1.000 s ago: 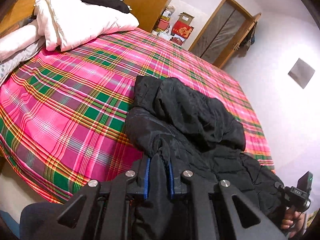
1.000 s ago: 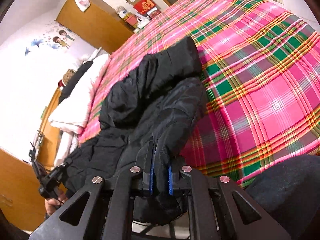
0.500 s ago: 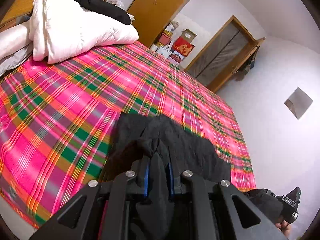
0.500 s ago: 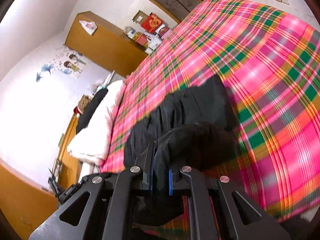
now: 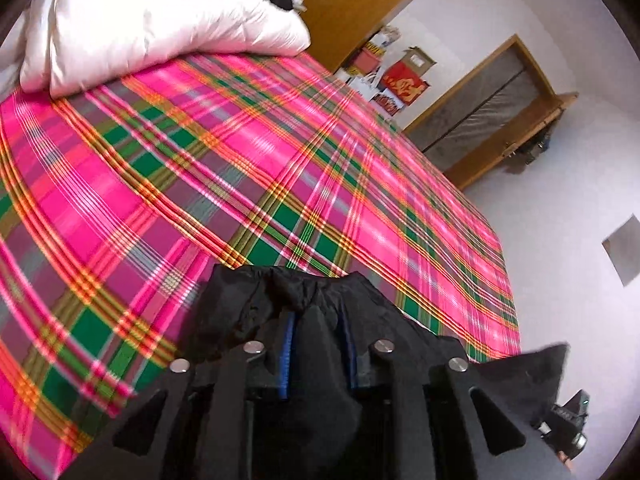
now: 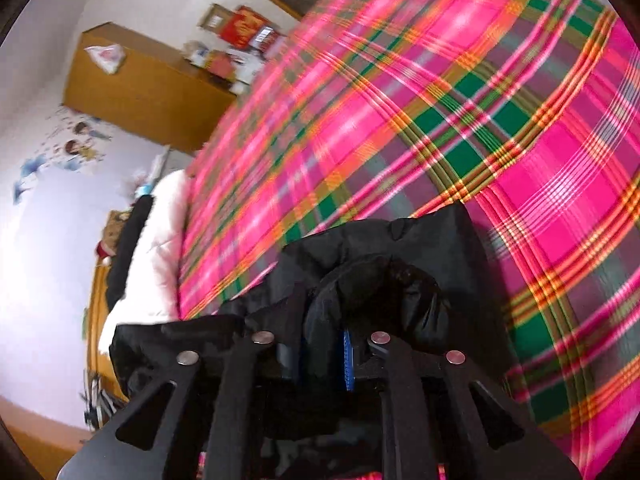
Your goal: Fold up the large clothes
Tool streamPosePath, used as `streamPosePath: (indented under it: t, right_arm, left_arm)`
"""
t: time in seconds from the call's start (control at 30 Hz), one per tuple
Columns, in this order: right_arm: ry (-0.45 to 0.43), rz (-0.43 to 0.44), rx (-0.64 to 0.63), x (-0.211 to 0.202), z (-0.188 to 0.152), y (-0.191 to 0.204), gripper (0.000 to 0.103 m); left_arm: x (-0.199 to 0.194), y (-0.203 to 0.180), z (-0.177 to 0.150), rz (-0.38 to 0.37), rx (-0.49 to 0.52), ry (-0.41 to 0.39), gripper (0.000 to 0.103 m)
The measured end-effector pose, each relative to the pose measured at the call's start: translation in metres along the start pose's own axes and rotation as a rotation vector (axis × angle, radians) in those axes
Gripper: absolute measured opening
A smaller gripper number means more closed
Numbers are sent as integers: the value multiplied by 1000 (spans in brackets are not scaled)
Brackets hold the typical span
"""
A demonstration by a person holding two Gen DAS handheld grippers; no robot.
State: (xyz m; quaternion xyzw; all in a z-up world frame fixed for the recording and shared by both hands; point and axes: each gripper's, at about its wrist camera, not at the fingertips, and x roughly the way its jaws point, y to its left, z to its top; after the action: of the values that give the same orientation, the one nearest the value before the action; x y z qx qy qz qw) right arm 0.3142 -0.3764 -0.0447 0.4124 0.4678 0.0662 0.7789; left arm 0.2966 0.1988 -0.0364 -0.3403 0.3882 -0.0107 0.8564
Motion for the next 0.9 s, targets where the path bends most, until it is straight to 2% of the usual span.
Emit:
streamPosePath:
  t: [0.13,0.23,0.37,0.43,0.53,0.7,0.8,0.9]
  right_arm:
    - [25,23,61,24,9,-12,27]
    - [21,75,87,25,11,-16,38]
    - [-4,157,132,18,11,-13,65]
    - [-16,180,143,10,11,-12,66]
    - [-52,170,116,2,10,-4,67]
    - [-154,132,-23,-17,8,15,67]
    - [-169,72,-130,-17,4,29,67]
    - [-137,24,-235,-7,-3,36,67]
  left_arm:
    - [20,16,1,-59,-64,3,36]
    - [22,18,5,-78,-74,23,44]
    - [12,20,8,-122,-84,-18,56]
    - [9,22,10,-122,-97,-33,59]
    - [-1,22,15,-105,-90,-95,63]
    - [-25,15,24,-99,-39,-192,66]
    - [-26,7,24,-74,41,-176,66]
    - [-10,-2,21,-7,169,-89,67]
